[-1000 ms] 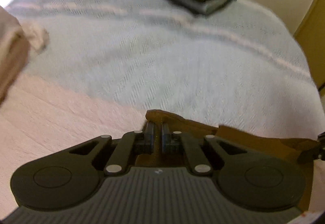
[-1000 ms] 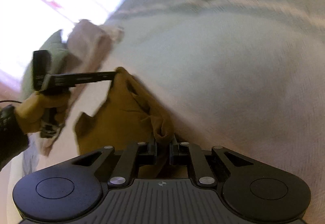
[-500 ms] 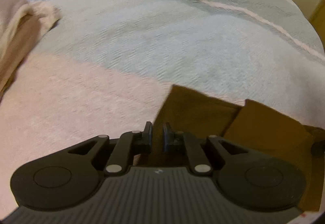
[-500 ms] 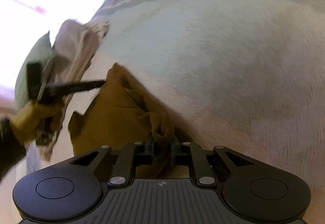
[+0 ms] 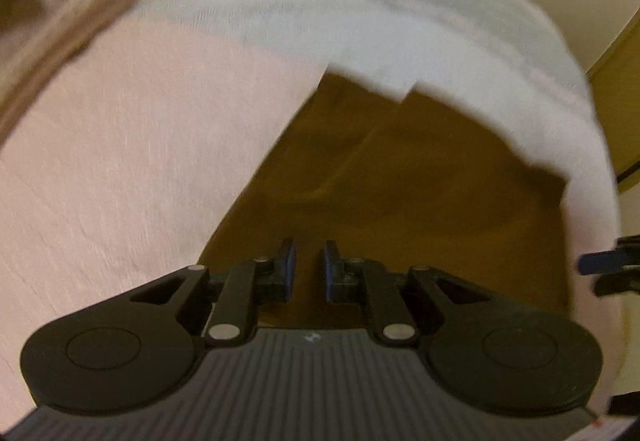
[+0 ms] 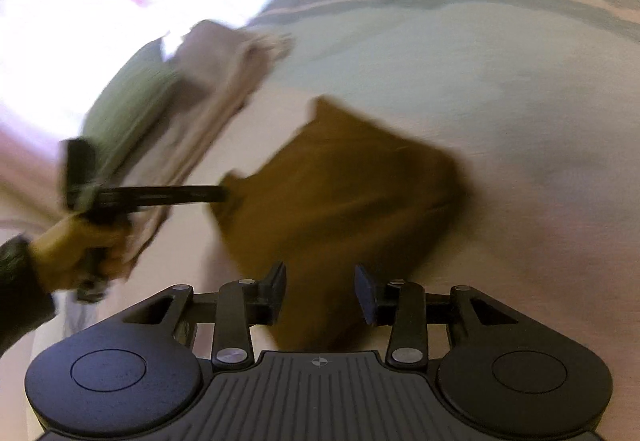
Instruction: Fold large clothes
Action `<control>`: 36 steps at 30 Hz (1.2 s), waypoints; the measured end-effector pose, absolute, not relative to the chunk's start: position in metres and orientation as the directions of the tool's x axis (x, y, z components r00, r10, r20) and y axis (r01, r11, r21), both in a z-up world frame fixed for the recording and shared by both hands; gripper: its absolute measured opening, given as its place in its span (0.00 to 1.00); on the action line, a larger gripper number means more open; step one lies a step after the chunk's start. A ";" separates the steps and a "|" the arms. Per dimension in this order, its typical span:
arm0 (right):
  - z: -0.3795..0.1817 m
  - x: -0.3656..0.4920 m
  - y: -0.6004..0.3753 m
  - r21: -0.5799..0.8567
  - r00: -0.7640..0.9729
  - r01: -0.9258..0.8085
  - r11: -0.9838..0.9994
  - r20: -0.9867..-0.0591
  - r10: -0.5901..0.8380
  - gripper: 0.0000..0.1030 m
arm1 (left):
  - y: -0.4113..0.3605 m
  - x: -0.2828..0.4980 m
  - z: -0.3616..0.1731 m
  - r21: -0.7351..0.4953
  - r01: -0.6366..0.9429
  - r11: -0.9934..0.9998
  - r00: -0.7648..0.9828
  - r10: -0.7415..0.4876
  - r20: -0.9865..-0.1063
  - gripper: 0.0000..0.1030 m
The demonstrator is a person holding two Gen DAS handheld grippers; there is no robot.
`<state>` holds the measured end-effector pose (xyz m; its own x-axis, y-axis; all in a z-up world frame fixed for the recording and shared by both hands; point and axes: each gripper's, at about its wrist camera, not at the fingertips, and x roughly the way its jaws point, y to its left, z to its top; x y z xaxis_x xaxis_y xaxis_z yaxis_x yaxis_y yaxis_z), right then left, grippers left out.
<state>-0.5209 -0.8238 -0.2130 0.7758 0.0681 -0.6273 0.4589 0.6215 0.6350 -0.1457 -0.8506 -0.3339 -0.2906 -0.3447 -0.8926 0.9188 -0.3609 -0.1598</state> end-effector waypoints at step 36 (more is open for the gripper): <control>-0.372 -0.522 -0.831 0.787 0.817 0.470 0.399 -0.559 0.140 0.58 | -0.797 -0.182 -0.351 -0.150 0.886 -0.440 -0.333 -0.376 -0.865 0.20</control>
<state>-0.5216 -0.8307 -0.3716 0.8174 0.1397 -0.5589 0.4703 0.3985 0.7874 -0.1825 -0.7971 -0.3511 -0.3333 -0.3760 -0.8646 0.8855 -0.4397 -0.1501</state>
